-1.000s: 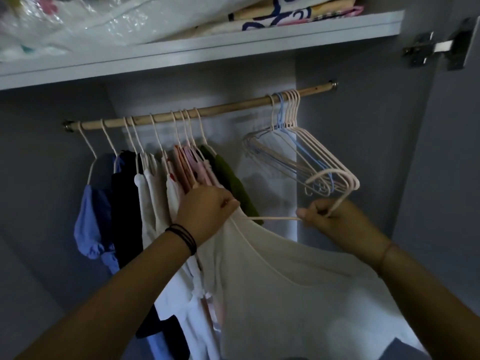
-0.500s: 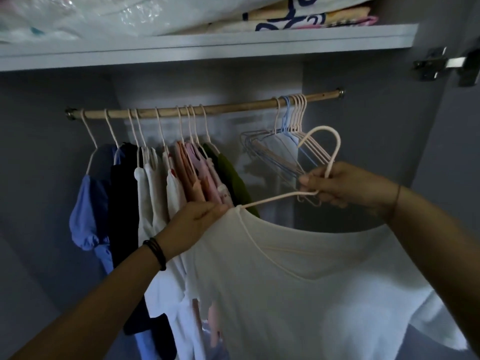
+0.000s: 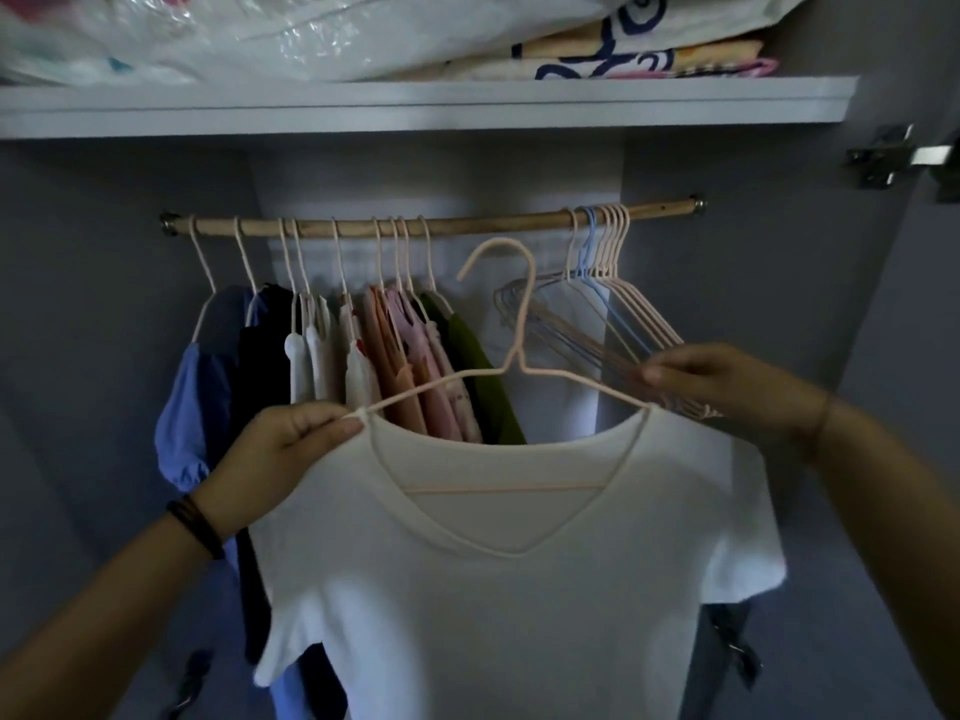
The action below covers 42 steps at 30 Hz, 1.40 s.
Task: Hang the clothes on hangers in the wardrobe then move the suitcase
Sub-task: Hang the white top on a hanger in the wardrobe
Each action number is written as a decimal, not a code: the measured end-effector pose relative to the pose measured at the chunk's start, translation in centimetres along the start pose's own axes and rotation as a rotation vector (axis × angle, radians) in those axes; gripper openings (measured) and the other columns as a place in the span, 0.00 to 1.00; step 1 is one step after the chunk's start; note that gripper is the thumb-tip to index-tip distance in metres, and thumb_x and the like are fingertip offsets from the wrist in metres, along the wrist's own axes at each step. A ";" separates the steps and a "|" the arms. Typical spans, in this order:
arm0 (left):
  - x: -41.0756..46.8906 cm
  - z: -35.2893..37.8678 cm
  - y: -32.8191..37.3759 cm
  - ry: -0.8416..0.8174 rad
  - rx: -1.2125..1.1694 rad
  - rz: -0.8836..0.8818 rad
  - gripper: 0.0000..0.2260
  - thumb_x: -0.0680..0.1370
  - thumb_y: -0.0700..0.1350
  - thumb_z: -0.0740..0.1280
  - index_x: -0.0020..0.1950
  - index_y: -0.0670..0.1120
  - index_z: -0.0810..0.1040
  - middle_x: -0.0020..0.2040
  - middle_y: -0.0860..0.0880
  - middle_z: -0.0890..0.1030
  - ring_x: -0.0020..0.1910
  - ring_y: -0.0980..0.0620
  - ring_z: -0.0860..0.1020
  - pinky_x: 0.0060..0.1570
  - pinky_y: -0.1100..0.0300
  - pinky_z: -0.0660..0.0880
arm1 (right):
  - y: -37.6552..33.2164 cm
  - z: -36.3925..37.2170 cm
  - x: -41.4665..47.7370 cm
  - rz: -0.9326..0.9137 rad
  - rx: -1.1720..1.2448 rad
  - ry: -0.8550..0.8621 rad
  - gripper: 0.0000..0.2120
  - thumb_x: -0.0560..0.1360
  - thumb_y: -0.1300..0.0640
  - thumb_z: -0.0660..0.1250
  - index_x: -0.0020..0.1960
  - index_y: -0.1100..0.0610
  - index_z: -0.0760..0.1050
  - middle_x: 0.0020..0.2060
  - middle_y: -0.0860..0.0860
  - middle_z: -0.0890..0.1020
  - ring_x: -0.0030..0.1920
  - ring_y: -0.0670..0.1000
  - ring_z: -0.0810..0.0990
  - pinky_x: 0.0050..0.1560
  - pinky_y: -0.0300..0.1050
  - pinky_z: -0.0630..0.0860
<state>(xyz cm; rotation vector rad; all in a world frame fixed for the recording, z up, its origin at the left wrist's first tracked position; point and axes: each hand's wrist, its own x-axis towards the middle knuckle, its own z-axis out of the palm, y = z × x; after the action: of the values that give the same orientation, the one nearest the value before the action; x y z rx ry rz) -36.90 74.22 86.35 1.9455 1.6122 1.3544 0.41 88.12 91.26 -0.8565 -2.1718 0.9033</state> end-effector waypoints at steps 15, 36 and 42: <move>-1.5 -2.1 0.2 0.135 -0.059 -0.052 0.19 0.75 0.36 0.66 0.39 0.62 0.84 0.36 0.59 0.84 0.37 0.65 0.79 0.39 0.74 0.74 | 2.4 2.7 -0.5 -0.103 -0.041 0.082 0.25 0.70 0.34 0.64 0.39 0.57 0.80 0.35 0.57 0.79 0.33 0.49 0.77 0.38 0.35 0.73; -5.1 14.5 -4.4 -0.028 -0.252 -0.326 0.04 0.77 0.41 0.67 0.45 0.48 0.80 0.42 0.56 0.81 0.38 0.68 0.77 0.41 0.74 0.71 | 6.7 5.7 -19.3 0.573 0.007 0.163 0.31 0.62 0.31 0.69 0.34 0.62 0.79 0.29 0.61 0.80 0.29 0.46 0.77 0.30 0.35 0.71; -8.3 22.1 -0.8 -0.252 -0.403 -0.353 0.09 0.78 0.45 0.67 0.37 0.51 0.79 0.31 0.57 0.79 0.32 0.67 0.75 0.37 0.72 0.70 | 7.4 7.2 -24.5 0.735 -0.010 0.219 0.43 0.56 0.21 0.63 0.35 0.65 0.78 0.28 0.52 0.80 0.31 0.45 0.78 0.31 0.36 0.70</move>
<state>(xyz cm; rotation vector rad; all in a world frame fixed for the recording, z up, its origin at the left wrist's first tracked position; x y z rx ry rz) -19.60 74.69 70.21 1.4500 1.3562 1.1324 11.97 71.24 74.33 -1.7241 -1.6717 1.0632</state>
